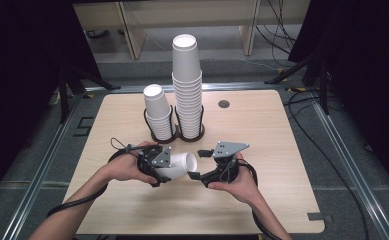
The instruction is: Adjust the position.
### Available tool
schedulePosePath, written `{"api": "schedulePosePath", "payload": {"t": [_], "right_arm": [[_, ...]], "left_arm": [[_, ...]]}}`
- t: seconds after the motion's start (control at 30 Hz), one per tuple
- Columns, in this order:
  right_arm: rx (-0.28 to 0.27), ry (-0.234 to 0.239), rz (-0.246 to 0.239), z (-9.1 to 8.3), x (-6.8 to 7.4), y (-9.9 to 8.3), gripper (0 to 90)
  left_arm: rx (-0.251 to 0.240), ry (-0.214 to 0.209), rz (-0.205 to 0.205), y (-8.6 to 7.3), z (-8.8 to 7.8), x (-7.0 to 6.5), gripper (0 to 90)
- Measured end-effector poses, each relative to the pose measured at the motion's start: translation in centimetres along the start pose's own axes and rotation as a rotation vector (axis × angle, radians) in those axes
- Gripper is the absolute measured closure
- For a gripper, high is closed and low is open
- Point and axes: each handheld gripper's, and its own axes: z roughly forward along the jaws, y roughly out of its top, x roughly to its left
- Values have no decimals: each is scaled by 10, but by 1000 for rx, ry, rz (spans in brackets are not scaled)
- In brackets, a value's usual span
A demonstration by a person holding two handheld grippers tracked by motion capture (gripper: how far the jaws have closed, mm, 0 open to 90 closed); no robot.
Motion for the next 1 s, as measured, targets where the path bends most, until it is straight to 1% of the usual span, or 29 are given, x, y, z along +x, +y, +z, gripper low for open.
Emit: {"api": "schedulePosePath", "payload": {"t": [0.03, 0.07, 0.1, 0.13, 0.17, 0.2, 0.23, 0.27, 0.3, 0.33, 0.4, 0.43, 0.47, 0.5, 0.53, 0.57, 0.6, 0.63, 0.67, 0.7, 0.73, 0.8, 0.83, 0.93, 0.97, 1.0], "right_arm": [[0, 5, 2, 2, 0, 0, 158], [11, 10, 12, 2, 1, 1, 158], [14, 14, 7, 3, 0, 1, 158], [13, 26, 16, 5, 0, 1, 157], [11, 21, -11, 6, -1, 1, 157], [17, 25, 2, 7, -1, 1, 157], [13, 26, 5, 9, -1, 1, 157], [25, 32, 10, 9, 0, 1, 157], [25, 32, 10, 9, 0, 1, 157], [22, 40, -3, 12, -1, 3, 156], [27, 43, -8, 13, -1, 4, 157], [31, 43, -12, 14, -1, 5, 157], [24, 65, 2, 15, -1, 5, 156], [25, 65, -2, 16, -1, 6, 157], [26, 86, 3, 17, -1, 6, 157], [38, 64, -5, 17, -1, 7, 157], [37, 64, -14, 17, -1, 7, 157], [43, 70, -7, 18, 0, 7, 158], [42, 69, -14, 19, 0, 7, 159], [42, 79, -10, 20, 0, 6, 160], [44, 73, -20, 20, 0, 6, 161], [43, 75, -19, 21, 0, 6, 166], [46, 90, -16, 22, 1, 5, 179], [41, 91, -41, 23, 0, 5, 200], [44, 97, -28, 23, 1, 5, 200], [34, 98, -23, 24, 2, 4, 201]], "left_arm": [[1, -1, 11, 1, -1, 0, 214], [1, 0, 16, 1, -1, -1, 214], [2, -3, 22, 2, -1, -1, 214], [3, -5, 23, 2, -2, -1, 214], [4, -6, 27, 3, -2, -1, 214], [9, -9, 32, 3, -2, -1, 214], [14, -11, 37, 4, -2, -1, 214], [18, -13, 41, 4, -2, -1, 214], [18, -13, 41, 4, -2, -1, 215], [24, -17, 45, 5, -2, -1, 214], [31, -24, 53, 6, -3, -1, 214], [29, -22, 54, 6, -3, -1, 215], [29, -22, 54, 6, -3, -1, 215], [33, -24, 60, 7, -2, -1, 215], [35, -26, 64, 8, -2, -1, 215], [35, -26, 64, 8, -2, -1, 215], [34, -30, 67, 9, -2, -2, 215], [35, -31, 69, 9, -2, -2, 215], [36, -32, 70, 10, -2, -2, 216], [36, -32, 70, 10, -2, -2, 215], [36, -33, 68, 10, -2, -2, 215], [30, -35, 62, 10, -1, -3, 216], [44, -38, 80, 11, -2, -2, 216], [43, -38, 80, 11, -2, -2, 215], [43, -39, 82, 11, -2, -2, 216], [44, -40, 84, 11, -2, -2, 215]]}}
